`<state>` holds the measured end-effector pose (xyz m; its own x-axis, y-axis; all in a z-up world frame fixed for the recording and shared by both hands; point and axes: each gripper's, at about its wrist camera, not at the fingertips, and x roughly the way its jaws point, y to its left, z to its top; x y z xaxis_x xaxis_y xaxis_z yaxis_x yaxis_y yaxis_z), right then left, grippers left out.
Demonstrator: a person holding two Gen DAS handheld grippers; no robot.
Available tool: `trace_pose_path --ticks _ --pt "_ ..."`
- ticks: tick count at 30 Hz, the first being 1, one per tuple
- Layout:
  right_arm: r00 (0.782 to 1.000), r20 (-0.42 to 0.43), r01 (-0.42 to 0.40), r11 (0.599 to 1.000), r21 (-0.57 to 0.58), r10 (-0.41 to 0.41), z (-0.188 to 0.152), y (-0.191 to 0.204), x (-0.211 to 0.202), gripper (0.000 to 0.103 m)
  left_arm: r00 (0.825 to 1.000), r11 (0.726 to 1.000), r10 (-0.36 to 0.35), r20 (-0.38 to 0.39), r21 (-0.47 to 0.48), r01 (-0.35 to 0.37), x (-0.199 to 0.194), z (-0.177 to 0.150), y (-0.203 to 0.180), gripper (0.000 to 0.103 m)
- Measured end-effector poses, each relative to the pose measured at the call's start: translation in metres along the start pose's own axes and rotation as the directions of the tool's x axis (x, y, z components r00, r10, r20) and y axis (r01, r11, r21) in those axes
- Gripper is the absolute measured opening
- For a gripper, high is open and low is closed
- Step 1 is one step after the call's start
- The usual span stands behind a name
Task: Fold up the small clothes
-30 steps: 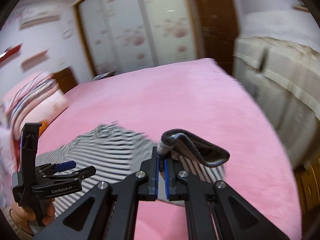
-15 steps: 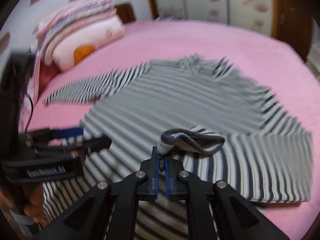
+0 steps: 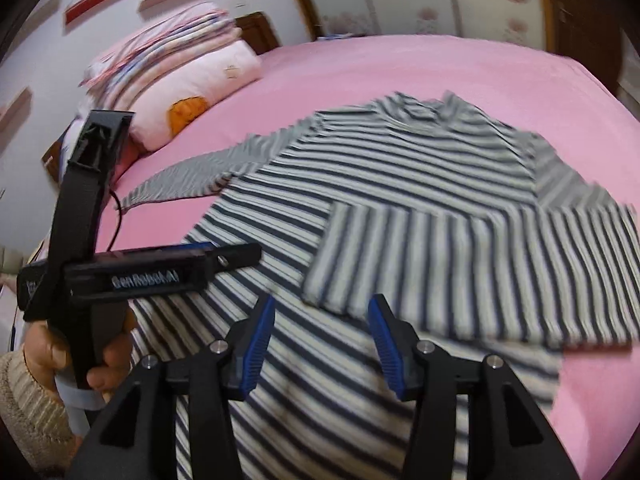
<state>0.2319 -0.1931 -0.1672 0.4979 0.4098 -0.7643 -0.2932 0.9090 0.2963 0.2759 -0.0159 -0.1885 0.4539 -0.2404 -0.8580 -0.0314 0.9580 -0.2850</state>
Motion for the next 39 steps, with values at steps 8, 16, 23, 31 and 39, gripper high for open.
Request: trace_pose_path --ticks 8,16,23,31,39 --pt "0.999 0.036 0.007 0.984 0.176 -0.014 -0.044 -0.033 -0.033 0.049 0.976 0.981 -0.187 -0.116 -0.083 0.178 0.038 0.007 -0.008 0.047" --pt "0.997 0.027 0.061 0.972 0.227 -0.068 -0.062 -0.047 -0.041 0.049 0.948 0.953 -0.28 -0.151 -0.162 0.256 0.062 0.013 -0.017 0.047" --pt "0.996 0.015 0.078 0.953 0.294 -0.086 -0.066 -0.06 -0.035 0.049 0.932 0.941 -0.321 -0.165 -0.169 0.294 0.076 0.02 -0.028 0.047" --pt "0.993 0.017 0.097 0.91 0.403 -0.114 -0.081 -0.082 -0.03 0.049 0.93 0.941 -0.316 -0.188 -0.186 0.283 0.088 0.034 -0.034 0.006" --pt "0.992 0.005 0.116 0.911 0.395 -0.129 -0.085 -0.082 -0.039 0.049 0.981 0.979 -0.187 -0.05 0.068 0.191 0.046 0.078 -0.076 0.004"
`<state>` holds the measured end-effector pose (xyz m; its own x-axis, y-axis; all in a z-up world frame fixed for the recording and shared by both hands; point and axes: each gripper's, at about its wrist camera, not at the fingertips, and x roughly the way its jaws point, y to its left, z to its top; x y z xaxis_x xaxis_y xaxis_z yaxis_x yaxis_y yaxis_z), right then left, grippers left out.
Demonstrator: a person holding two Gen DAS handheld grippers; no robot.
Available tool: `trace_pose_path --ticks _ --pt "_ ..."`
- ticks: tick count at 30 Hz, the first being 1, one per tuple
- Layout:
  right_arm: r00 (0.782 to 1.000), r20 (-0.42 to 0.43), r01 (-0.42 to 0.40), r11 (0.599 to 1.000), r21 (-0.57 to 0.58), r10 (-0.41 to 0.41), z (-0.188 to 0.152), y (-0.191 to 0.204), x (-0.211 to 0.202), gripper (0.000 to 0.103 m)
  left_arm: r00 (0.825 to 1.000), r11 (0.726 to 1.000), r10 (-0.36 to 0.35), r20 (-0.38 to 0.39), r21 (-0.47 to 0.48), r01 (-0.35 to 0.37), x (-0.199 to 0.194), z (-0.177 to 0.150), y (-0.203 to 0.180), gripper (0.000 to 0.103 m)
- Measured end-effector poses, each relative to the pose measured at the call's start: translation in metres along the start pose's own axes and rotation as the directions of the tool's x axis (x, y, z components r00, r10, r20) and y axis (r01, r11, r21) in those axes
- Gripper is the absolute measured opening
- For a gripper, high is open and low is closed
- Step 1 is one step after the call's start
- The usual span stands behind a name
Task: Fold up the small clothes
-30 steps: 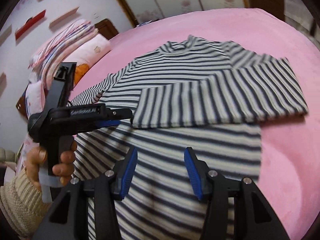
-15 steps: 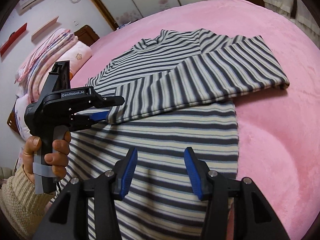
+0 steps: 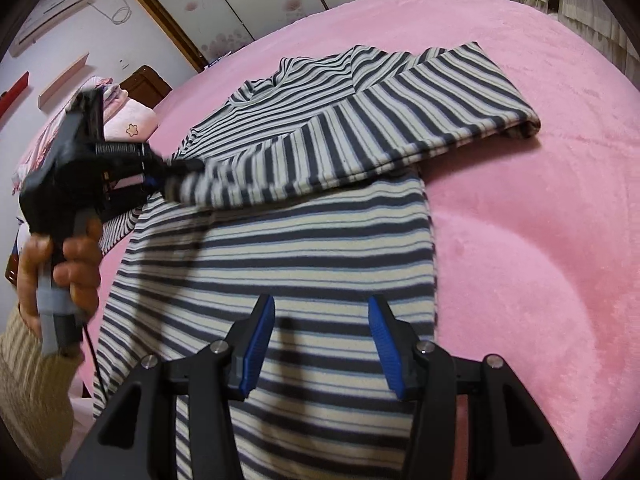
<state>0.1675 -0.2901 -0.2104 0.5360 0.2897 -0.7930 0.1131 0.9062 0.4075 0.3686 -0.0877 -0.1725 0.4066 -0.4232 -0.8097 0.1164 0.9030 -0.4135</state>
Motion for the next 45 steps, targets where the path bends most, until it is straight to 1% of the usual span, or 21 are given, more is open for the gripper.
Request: trace_pose_path --ticks 2,4,6,8,10,12,13,16,18,20,22,24,25,28,31,33,35,38,40,42,45 --pt "1.0 0.018 0.006 1.0 0.009 -0.006 0.006 -0.002 -0.007 0.049 0.998 0.997 0.039 0.044 0.071 -0.042 -0.009 0.016 -0.011 0.004" --pt "0.997 0.064 0.032 0.999 0.031 -0.034 0.017 -0.009 -0.02 0.049 0.994 0.989 0.068 0.089 0.124 -0.078 -0.018 0.03 -0.017 0.004" --pt "0.993 0.104 0.058 0.997 0.054 -0.063 0.028 -0.018 -0.031 0.049 0.986 0.983 0.087 0.141 0.15 -0.108 -0.028 0.044 -0.017 0.004" --pt "0.986 0.132 0.09 0.993 0.07 -0.099 0.037 -0.027 -0.038 0.049 0.979 0.981 0.083 0.185 0.155 -0.112 -0.04 0.058 -0.01 0.004" --pt "0.976 0.153 0.142 0.986 0.087 -0.154 0.048 -0.04 -0.04 0.049 0.972 0.982 0.081 0.219 0.148 -0.115 -0.049 0.069 0.0 0.004" --pt "0.969 0.164 0.172 0.981 0.092 -0.185 0.058 -0.047 -0.037 0.049 0.965 0.983 0.1 0.241 0.125 -0.133 -0.055 0.08 0.014 0.004" --pt "0.962 0.168 0.202 0.975 0.088 -0.215 0.064 -0.051 -0.032 0.049 0.963 0.984 0.108 0.246 0.111 -0.139 -0.056 0.083 0.02 0.004" --pt "0.952 0.151 0.257 0.964 0.067 -0.265 0.077 -0.059 -0.014 0.049 0.956 0.987 0.139 0.257 0.049 -0.156 -0.059 0.089 0.047 0.004" --pt "0.95 0.14 0.272 0.961 0.058 -0.278 0.082 -0.063 -0.004 0.047 0.949 0.985 0.165 0.27 0.004 -0.172 -0.061 0.09 0.066 0.004" --pt "0.954 0.124 0.27 0.962 0.042 -0.273 0.086 -0.064 0.006 0.043 0.944 0.982 0.189 0.271 -0.038 -0.186 -0.06 0.093 0.088 0.004" --pt "0.959 0.104 0.261 0.965 0.02 -0.262 0.089 -0.061 0.017 0.04 0.945 0.978 0.207 0.254 -0.062 -0.197 -0.054 0.094 0.105 0.004" --pt "0.962 0.097 0.256 0.967 -0.001 -0.255 0.091 -0.058 0.023 0.036 0.945 0.971 0.237 0.227 -0.061 -0.229 -0.043 0.096 0.117 0.004" --pt "0.963 0.096 0.255 0.967 -0.012 -0.253 0.092 -0.055 0.025 0.036 0.943 0.967 0.254 0.215 -0.053 -0.248 -0.038 0.097 0.12 0.004" --pt "0.964 0.104 0.249 0.968 -0.043 -0.244 0.097 -0.047 0.03 0.036 0.94 0.96 0.279 0.197 -0.043 -0.276 -0.027 0.096 0.122 0.004" --pt "0.956 0.114 0.279 0.958 -0.072 -0.27 0.101 -0.037 0.037 0.035 0.94 0.96 0.281 0.194 -0.055 -0.276 -0.021 0.095 0.124 0.004" --pt "0.952 0.107 0.297 0.951 -0.088 -0.287 0.106 -0.036 0.045 0.024 0.942 0.961 0.277 0.191 -0.07 -0.268 -0.019 0.093 0.126 0.004" --pt "0.955 0.095 0.29 0.953 -0.088 -0.282 0.111 -0.034 0.051 0.022 0.942 0.96 0.279 0.183 -0.076 -0.27 -0.014 0.092 0.127 0.005" --pt "0.944 0.119 0.318 0.944 -0.088 -0.307 0.113 -0.03 0.053 0.011 0.941 0.957 0.29 0.174 -0.079 -0.28 -0.011 0.091 0.132 0.005" --pt "0.93 0.123 0.357 0.931 -0.079 -0.346 0.112 -0.032 0.05 0.009 0.939 0.954 0.299 0.17 -0.08 -0.289 -0.008 0.09 0.135 0.005" --pt "0.924 0.126 0.371 0.926 -0.074 -0.361 0.11 -0.034 0.048 0.007 0.939 0.953 0.301 0.164 -0.084 -0.29 -0.005 0.091 0.139 0.005" --pt "0.925 0.119 0.37 0.926 -0.076 -0.36 0.11 -0.033 0.05 0.007 0.943 0.956 0.291 0.163 -0.092 -0.279 -0.003 0.093 0.142 0.005"
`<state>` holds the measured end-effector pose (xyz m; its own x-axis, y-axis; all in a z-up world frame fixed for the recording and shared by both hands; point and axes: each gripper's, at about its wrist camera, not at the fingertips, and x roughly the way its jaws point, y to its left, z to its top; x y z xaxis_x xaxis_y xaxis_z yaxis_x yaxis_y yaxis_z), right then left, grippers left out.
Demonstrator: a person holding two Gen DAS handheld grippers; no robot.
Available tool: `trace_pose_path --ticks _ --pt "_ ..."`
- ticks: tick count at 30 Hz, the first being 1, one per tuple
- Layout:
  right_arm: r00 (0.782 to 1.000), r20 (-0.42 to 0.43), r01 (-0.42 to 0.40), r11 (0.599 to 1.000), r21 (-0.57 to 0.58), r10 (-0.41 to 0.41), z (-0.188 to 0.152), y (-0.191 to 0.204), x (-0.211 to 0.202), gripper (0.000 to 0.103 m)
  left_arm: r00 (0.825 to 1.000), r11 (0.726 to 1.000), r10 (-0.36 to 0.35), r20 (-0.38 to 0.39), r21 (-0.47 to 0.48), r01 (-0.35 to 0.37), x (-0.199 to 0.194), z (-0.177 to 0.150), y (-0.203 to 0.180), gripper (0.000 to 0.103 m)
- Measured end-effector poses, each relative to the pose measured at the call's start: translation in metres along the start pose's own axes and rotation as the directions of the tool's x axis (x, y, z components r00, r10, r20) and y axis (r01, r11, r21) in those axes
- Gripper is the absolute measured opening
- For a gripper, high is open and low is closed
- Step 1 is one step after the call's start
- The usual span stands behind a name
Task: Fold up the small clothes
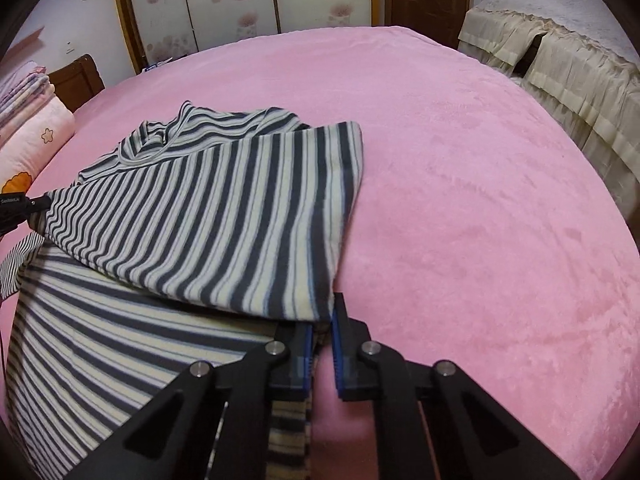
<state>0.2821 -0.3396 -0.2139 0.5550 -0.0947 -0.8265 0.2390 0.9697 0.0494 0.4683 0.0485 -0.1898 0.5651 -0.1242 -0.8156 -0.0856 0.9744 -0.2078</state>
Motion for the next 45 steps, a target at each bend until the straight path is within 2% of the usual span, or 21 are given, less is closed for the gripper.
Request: trace_pose_path --ticks 2,5,7,8,9,13,18,22,24,34,37,39,42,45 --pt "1.0 -0.011 -0.003 1.0 0.001 0.003 0.0 0.0 0.002 0.007 1.0 1.0 -0.014 -0.013 -0.004 0.014 0.003 0.002 0.001 0.005" --pt "0.999 -0.042 0.001 1.0 -0.005 -0.001 -0.001 0.001 0.004 0.01 0.995 0.998 -0.062 -0.077 -0.026 0.06 0.01 0.004 0.008 0.008" --pt "0.998 -0.062 -0.009 1.0 -0.006 0.009 -0.001 0.001 -0.002 0.016 0.981 0.99 -0.137 -0.139 -0.053 0.13 0.014 0.005 0.016 0.021" --pt "0.997 -0.069 -0.025 1.0 -0.007 0.025 -0.001 0.0 -0.006 0.02 0.975 0.986 -0.161 -0.155 -0.062 0.153 0.014 0.005 0.019 0.032" --pt "0.997 -0.07 -0.046 0.999 -0.012 0.045 -0.002 0.0 -0.011 0.021 0.969 0.983 -0.182 -0.165 -0.068 0.173 0.013 0.005 0.023 0.037" --pt "0.996 -0.04 -0.077 0.995 -0.065 0.075 -0.001 -0.003 -0.041 0.022 0.945 0.966 -0.258 -0.2 -0.084 0.246 0.015 0.004 0.035 0.041" --pt "0.998 0.017 -0.057 0.996 -0.071 0.058 0.021 -0.008 -0.063 0.032 0.906 0.932 -0.361 -0.222 -0.107 0.346 0.029 0.003 0.033 0.041" --pt "0.999 0.037 -0.017 0.999 -0.051 0.019 0.039 -0.01 -0.055 0.033 0.87 0.895 -0.446 -0.212 -0.131 0.427 0.041 0.012 0.027 0.043" --pt "1.0 0.021 -0.023 0.999 -0.03 0.024 0.046 -0.011 -0.044 0.033 0.86 0.886 -0.463 -0.214 -0.137 0.443 0.047 0.016 0.025 0.045" --pt "0.996 -0.003 -0.086 0.992 0.087 0.087 0.086 -0.021 0.006 0.033 0.854 0.873 -0.488 -0.18 -0.102 0.477 0.06 0.034 0.018 0.045" --pt "0.995 -0.01 -0.095 0.988 0.118 0.097 0.097 -0.024 0.017 0.033 0.872 0.887 -0.462 -0.162 -0.071 0.457 0.058 0.036 0.017 0.04" --pt "0.994 -0.014 -0.101 0.986 0.129 0.104 0.106 -0.026 0.025 0.033 0.891 0.9 -0.436 -0.125 -0.046 0.434 0.053 0.037 0.016 0.023" --pt "0.996 -0.022 -0.087 0.987 0.136 0.091 0.117 -0.028 0.038 0.032 0.914 0.916 -0.4 -0.066 -0.009 0.401 0.043 0.038 0.017 0.013" --pt "0.994 -0.072 -0.074 0.985 0.155 0.086 0.124 -0.031 0.059 0.032 0.935 0.932 -0.352 -0.046 0.071 0.354 0.034 0.036 0.013 0.01"
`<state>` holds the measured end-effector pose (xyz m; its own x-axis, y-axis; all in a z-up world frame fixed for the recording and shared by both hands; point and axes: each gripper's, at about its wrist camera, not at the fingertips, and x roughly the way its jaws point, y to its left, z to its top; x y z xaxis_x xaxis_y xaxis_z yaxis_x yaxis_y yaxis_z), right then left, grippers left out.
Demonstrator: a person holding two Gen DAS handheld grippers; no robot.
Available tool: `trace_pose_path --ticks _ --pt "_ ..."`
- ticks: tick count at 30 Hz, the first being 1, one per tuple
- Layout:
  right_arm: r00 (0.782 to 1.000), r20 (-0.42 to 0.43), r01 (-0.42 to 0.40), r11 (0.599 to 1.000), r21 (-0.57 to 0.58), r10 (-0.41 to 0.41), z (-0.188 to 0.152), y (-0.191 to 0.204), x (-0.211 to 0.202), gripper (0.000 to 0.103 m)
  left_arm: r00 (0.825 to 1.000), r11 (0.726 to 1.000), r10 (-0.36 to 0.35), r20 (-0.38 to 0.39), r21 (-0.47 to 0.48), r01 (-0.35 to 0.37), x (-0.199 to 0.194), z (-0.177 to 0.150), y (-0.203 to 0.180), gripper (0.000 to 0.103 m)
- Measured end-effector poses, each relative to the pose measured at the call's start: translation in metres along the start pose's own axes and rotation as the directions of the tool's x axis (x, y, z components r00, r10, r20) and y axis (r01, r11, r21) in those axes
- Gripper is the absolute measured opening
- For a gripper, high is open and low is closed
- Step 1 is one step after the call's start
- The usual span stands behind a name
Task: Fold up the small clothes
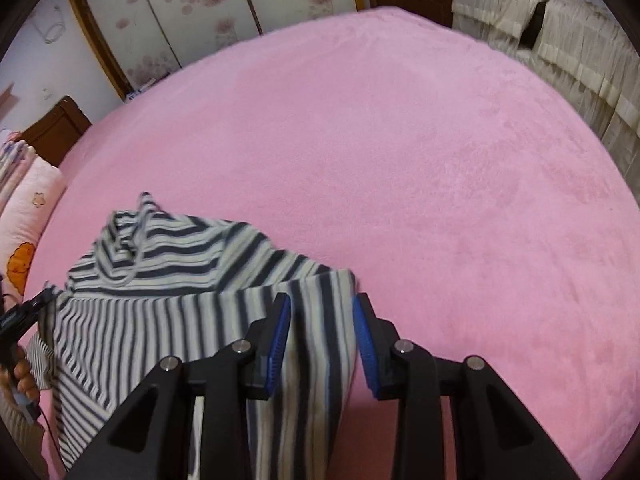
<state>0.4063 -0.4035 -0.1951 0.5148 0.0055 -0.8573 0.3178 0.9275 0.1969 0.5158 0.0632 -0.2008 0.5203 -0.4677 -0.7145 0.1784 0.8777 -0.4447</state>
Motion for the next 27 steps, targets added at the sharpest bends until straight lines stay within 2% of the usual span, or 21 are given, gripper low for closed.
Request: trace_pose_path --ticks 1,2,3,4,8,10,13,14,16,18,23,26,27 --pt "1.0 -0.005 0.0 1.0 0.006 0.0 0.001 -0.001 0.005 0.032 1.0 1.0 0.012 0.002 0.016 -0.012 -0.002 -0.001 -0.001 0.009" --pt "1.0 -0.006 0.009 1.0 0.001 -0.009 0.001 0.0 0.008 0.026 1.0 0.999 0.024 0.011 0.035 -0.024 -0.004 -0.001 -0.003 0.008" --pt "1.0 -0.002 0.02 1.0 -0.011 -0.02 0.0 0.001 0.011 0.007 0.999 0.998 0.037 0.024 0.047 -0.039 -0.006 -0.002 -0.004 0.007" --pt "0.999 0.004 0.034 0.999 -0.025 -0.034 -0.001 0.003 0.012 0.005 0.998 0.997 0.05 0.036 0.053 -0.052 -0.008 -0.002 -0.004 0.007" --pt "0.987 0.106 0.134 0.986 -0.097 -0.124 -0.008 0.016 0.006 0.004 0.987 0.989 0.136 0.087 0.047 -0.14 -0.014 -0.002 0.002 0.006" --pt "0.982 0.101 0.173 0.979 -0.109 -0.162 -0.011 0.017 0.011 0.004 0.971 0.971 0.234 0.053 0.032 -0.236 -0.005 -0.002 0.009 0.006" --pt "0.979 0.067 0.196 0.976 -0.095 -0.191 -0.014 0.014 0.019 0.007 0.961 0.961 0.275 -0.008 -0.034 -0.275 0.004 -0.003 0.027 0.006" --pt "0.981 0.064 0.188 0.979 -0.084 -0.183 -0.014 0.013 0.017 0.012 0.961 0.958 0.277 -0.014 -0.07 -0.277 0.002 -0.005 0.035 0.006" --pt "0.985 0.077 0.161 0.985 -0.066 -0.155 -0.015 0.012 0.007 0.016 0.965 0.957 0.263 -0.006 -0.128 -0.262 -0.006 -0.006 0.045 0.006" --pt "0.986 0.097 0.142 0.987 -0.069 -0.135 -0.018 0.012 -0.006 0.018 0.963 0.953 0.268 0.007 -0.148 -0.264 -0.016 -0.009 0.049 0.006" --pt "0.989 0.129 0.088 0.992 -0.088 -0.076 -0.028 0.017 -0.041 0.019 0.941 0.941 0.338 -0.012 -0.029 -0.338 -0.033 -0.024 0.021 0.007" --pt "0.991 0.124 0.061 0.994 -0.089 -0.05 -0.037 0.017 -0.061 0.019 0.932 0.931 0.362 -0.026 0.062 -0.36 -0.047 -0.042 -0.007 0.012" --pt "0.992 0.117 0.06 0.993 -0.097 -0.049 -0.043 0.017 -0.07 0.019 0.93 0.928 0.365 -0.032 0.093 -0.361 -0.053 -0.049 -0.018 0.02"
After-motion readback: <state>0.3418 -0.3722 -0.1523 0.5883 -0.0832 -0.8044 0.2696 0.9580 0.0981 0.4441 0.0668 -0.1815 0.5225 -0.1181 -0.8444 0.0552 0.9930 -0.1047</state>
